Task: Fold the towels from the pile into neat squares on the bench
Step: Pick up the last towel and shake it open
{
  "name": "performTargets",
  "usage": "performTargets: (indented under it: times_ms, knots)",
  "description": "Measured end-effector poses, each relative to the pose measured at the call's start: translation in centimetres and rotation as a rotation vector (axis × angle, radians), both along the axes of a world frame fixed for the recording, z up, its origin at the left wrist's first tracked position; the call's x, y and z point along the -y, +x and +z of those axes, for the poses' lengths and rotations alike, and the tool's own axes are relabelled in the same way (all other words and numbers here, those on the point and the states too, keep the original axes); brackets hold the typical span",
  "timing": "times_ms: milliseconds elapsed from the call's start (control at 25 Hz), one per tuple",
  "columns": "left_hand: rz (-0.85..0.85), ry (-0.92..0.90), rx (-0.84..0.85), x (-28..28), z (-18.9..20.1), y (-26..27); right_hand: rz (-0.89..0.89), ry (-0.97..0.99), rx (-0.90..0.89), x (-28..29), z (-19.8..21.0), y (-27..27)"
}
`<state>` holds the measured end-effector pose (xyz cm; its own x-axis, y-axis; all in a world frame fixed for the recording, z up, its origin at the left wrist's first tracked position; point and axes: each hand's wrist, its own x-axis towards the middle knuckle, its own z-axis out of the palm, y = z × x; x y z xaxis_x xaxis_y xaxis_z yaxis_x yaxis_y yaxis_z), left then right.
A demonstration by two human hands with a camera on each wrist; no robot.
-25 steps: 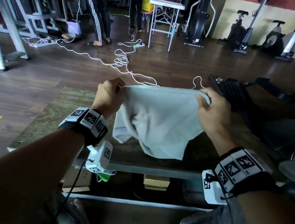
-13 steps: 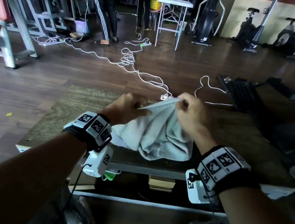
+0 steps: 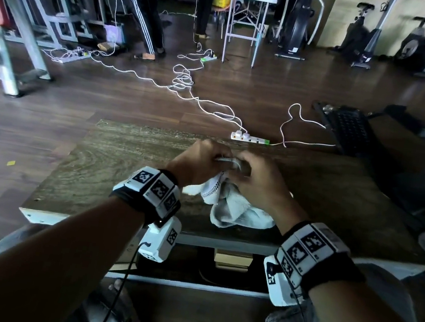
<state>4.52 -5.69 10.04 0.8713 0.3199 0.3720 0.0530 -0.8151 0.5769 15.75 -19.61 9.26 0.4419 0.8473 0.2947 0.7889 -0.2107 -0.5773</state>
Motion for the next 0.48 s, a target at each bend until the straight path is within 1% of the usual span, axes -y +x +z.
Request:
performTargets:
  times_ms: [80, 200, 240, 280, 360, 400, 480]
  knots:
    - [0.049, -0.012, -0.019, -0.7, -0.2, -0.1, -0.117, 0.026, 0.033, 0.1, -0.1, 0.7]
    - [0.224, -0.089, -0.002, -2.1, -1.6, -1.2, -0.288, 0.073, -0.014, 1.2, -0.7, 2.5]
    - [0.272, -0.116, 0.018, -1.9, -2.0, -1.4, -0.286, 0.052, -0.035, 1.4, -0.9, 2.7]
    - [0.29, -0.127, 0.039, -1.5, -2.4, -1.3, -0.237, 0.02, -0.066, 1.5, -1.1, 2.6]
    - [0.224, -0.098, 0.077, 0.1, -2.6, -0.5, -0.086, 0.014, -0.105, 1.4, -1.5, 1.7]
    - [0.171, -0.073, 0.088, 0.9, -2.7, 0.0, -0.035, 0.053, -0.084, 1.2, -1.6, 1.2]
    - [0.112, -0.079, 0.083, 2.1, -2.6, 0.7, -0.015, 0.144, -0.018, 0.9, -1.5, 0.6]
